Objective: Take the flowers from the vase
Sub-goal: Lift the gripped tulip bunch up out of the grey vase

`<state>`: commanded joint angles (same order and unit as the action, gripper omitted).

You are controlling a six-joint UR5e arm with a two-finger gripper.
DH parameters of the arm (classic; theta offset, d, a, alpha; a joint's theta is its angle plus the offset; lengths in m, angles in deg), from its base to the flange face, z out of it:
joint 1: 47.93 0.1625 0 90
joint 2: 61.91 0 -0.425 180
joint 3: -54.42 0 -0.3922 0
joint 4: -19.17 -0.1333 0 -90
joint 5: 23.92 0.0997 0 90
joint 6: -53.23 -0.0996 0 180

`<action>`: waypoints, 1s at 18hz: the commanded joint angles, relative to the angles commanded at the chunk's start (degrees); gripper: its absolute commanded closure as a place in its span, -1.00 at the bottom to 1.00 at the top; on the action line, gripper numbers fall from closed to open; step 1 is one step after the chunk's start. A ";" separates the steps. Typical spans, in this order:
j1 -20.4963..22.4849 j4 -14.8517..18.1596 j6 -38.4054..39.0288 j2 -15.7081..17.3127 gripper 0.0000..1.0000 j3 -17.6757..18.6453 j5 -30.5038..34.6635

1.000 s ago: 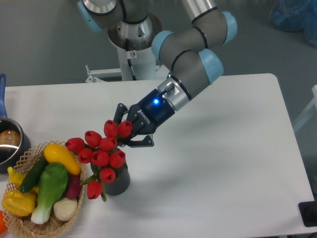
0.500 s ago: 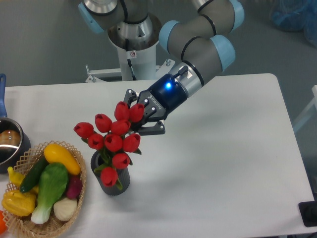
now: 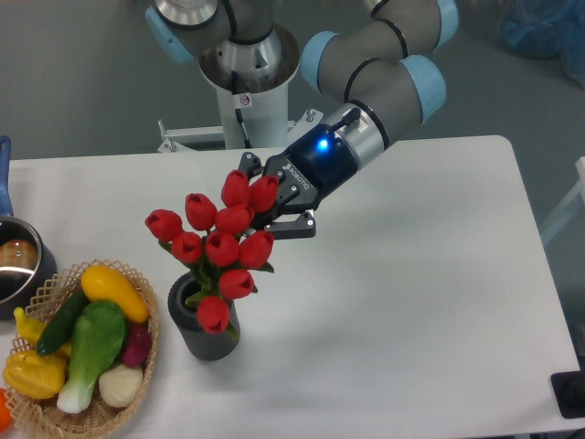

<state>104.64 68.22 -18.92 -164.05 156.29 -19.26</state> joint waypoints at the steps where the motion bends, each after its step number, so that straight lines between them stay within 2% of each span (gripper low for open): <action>1: 0.27 0.09 0.52 0.00 1.00 -0.35 -0.09; 5: 0.79 0.09 3.24 0.00 1.00 -2.46 -0.18; 10: 2.46 0.09 3.78 0.09 1.00 -2.64 -3.16; 18: 4.13 0.09 3.78 0.44 1.00 -3.08 -4.40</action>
<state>108.77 68.31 -15.14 -163.60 153.21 -23.66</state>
